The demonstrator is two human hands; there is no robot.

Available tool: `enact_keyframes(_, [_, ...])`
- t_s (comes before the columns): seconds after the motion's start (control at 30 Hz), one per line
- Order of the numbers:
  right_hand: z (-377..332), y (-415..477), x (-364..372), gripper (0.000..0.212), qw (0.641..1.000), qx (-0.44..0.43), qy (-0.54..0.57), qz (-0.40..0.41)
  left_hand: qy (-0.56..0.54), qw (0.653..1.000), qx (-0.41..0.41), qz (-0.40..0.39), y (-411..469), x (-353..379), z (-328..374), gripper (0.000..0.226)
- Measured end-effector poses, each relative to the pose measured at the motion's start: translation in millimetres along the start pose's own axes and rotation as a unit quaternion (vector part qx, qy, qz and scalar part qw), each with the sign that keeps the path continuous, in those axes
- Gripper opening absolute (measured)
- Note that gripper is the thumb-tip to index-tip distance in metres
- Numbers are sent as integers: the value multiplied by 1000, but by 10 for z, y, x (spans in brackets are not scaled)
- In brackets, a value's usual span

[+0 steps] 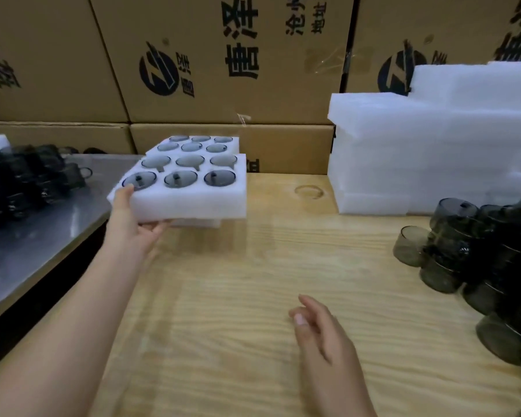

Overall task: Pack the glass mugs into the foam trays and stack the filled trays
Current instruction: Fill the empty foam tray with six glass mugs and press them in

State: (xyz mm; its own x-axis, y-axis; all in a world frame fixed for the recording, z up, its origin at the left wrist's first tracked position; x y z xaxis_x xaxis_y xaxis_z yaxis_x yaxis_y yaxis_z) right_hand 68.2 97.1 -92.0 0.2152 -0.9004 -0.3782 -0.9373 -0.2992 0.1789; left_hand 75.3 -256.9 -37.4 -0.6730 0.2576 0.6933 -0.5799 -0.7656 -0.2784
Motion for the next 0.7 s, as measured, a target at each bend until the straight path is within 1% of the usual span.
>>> enact_keyframes(0.1, [-56, 11, -31, 26, 998, -19, -50, 14, 15, 1000, 15, 17, 352, 110, 252, 50])
enact_keyframes(0.2, [-123, 5, 21, 12, 994, -51, -93, -8, 44, 999, 20, 25, 637, 183, 381, 56])
enact_keyframes(0.27, [-159, 9, 17, 24, 993, -62, -99, -6, 60, 998, 20, 25, 777, 216, 415, 56])
enact_keyframes(0.33, [-177, 24, -4, 29, 993, -67, -99, 5, 85, 995, 17, 42, 863, 208, 384, 55])
enact_keyframes(0.43, [-209, 31, -5, 29, 991, -84, -104, 16, 117, 985, 47, 120, 948, 113, 351, 52])
enact_keyframes(0.5, [-225, 26, -26, 25, 989, -96, -107, 33, 169, 965, 86, 181, 1020, 45, 362, 65])
enact_keyframes(0.57, [-272, 24, -69, 20, 983, -116, -129, 63, 262, 931, 114, 229, 959, 27, 307, 84])
enact_keyframes(0.6, [-318, 15, -83, 18, 975, -140, -151, 81, 302, 912, 134, 243, 864, 22, 262, 90])
enact_keyframes(0.63, [-361, 2, -96, 16, 967, -166, -169, 99, 331, 896, 170, 242, 719, 33, 209, 95])
enact_keyframes(0.67, [-387, -8, -109, 17, 960, -185, -178, 111, 355, 880, 227, 218, 559, 78, 156, 99])
enact_keyframes(0.7, [-400, -11, -110, 17, 957, -196, -181, 117, 392, 856, 296, 164, 383, 200, 66, 104])
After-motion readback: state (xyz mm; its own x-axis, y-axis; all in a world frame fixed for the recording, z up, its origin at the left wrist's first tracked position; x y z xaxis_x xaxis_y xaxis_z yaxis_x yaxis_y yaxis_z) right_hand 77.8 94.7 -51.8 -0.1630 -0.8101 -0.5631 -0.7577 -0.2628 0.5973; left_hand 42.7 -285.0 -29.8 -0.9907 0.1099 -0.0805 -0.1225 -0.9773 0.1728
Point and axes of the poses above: each hand's wrist, its own y-axis towards the middle knuckle, its own x-axis out of the palm, z = x × y, the point moved 10 cm from there along y, towards the middle knuckle, and after that the axes turned 8 degrees about -y, right-handed, at the moved point
